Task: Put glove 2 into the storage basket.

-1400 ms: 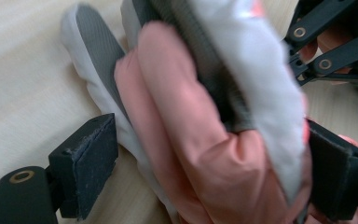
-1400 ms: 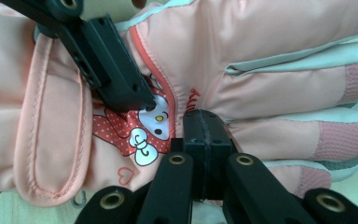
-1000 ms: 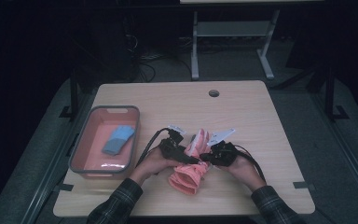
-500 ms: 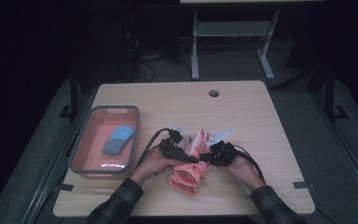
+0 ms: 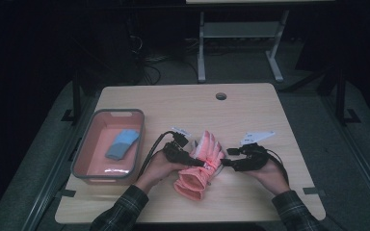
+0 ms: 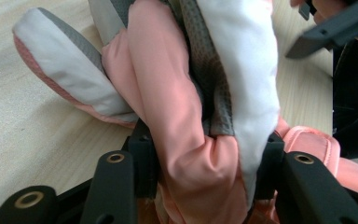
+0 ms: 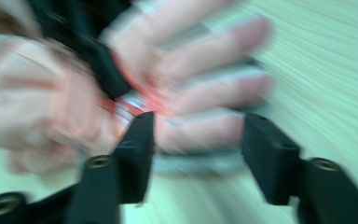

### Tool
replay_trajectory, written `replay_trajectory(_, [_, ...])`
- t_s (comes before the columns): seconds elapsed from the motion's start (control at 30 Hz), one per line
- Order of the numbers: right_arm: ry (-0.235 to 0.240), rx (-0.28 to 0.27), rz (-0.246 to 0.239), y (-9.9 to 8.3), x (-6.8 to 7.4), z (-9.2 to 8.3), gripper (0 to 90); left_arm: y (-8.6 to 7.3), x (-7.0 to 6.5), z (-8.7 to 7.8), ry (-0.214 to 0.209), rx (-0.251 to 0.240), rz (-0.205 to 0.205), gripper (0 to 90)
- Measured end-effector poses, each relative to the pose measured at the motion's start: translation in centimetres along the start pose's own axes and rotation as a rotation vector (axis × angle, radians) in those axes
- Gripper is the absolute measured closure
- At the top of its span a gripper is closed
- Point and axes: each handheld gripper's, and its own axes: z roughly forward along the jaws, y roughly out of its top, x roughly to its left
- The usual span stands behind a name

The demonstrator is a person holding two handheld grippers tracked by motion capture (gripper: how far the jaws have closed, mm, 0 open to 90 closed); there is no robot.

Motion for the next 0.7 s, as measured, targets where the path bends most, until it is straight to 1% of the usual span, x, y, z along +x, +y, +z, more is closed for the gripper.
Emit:
replay_trajectory(0.03, [-0.036, 0.007, 0.012, -0.4, -0.4, -0.3, 37.7, 0.0, -0.1, -0.1, 0.0, 0.002, 0.005, 55.4])
replay_trajectory(0.07, [-0.069, 0.01, 0.015, -0.9, -0.8, -0.5, 34.9, 0.0, -0.1, -0.2, -0.001, 0.0, 0.004, 55.7])
replay_trajectory(0.13, [-0.126, 0.036, 0.04, -2.0, -1.7, -0.8, 30.5, 0.1, -0.2, -0.3, -0.007, -0.01, -0.003, 56.3])
replay_trajectory(0.2, [-0.157, 0.056, 0.057, -2.7, -2.2, -0.9, 25.2, 0.1, -0.3, -0.5, -0.012, -0.013, -0.002, 56.6])
replay_trajectory(0.23, [-0.206, 0.079, 0.067, -3.3, -2.7, -0.8, 21.5, 0.2, -0.5, -0.6, -0.01, -0.014, 0.004, 56.9])
replay_trajectory(0.27, [-0.206, 0.079, 0.067, -3.3, -2.7, -0.8, 21.5, 0.3, -0.6, -0.8, -0.01, -0.018, 0.008, 56.9])
replay_trajectory(0.3, [-0.227, 0.092, 0.066, -3.5, -3.0, -0.7, 19.4, 0.3, -0.8, -1.0, -0.008, -0.022, 0.014, 57.0])
replay_trajectory(0.33, [-0.245, 0.107, 0.083, -3.6, -3.3, -0.6, 19.2, 0.3, -0.9, -1.2, -0.005, -0.03, 0.019, 57.2])
replay_trajectory(0.37, [-0.248, 0.112, 0.092, -3.8, -3.6, -0.5, 18.6, 0.4, -1.0, -1.4, -0.002, -0.034, 0.02, 57.1])
replay_trajectory(0.47, [-0.276, 0.129, 0.092, -4.0, -3.9, -0.1, 15.8, 0.5, -1.3, -2.1, 0.006, -0.046, 0.034, 57.3])
replay_trajectory(0.5, [-0.283, 0.136, 0.081, -4.1, -4.0, -0.1, 14.3, 0.5, -1.5, -2.4, 0.012, -0.051, 0.039, 57.3])
replay_trajectory(0.57, [-0.298, 0.131, 0.055, -4.3, -3.9, 0.1, 13.7, 0.6, -1.7, -2.9, 0.024, -0.058, 0.048, 57.2])
replay_trajectory(0.6, [-0.292, 0.121, 0.058, -4.4, -3.8, 0.2, 12.9, 0.6, -1.8, -3.2, 0.029, -0.063, 0.05, 57.2])
replay_trajectory(0.7, [-0.291, 0.094, 0.046, -4.6, -4.0, 0.5, 8.5, 0.8, -2.1, -3.8, 0.039, -0.077, 0.056, 57.2])
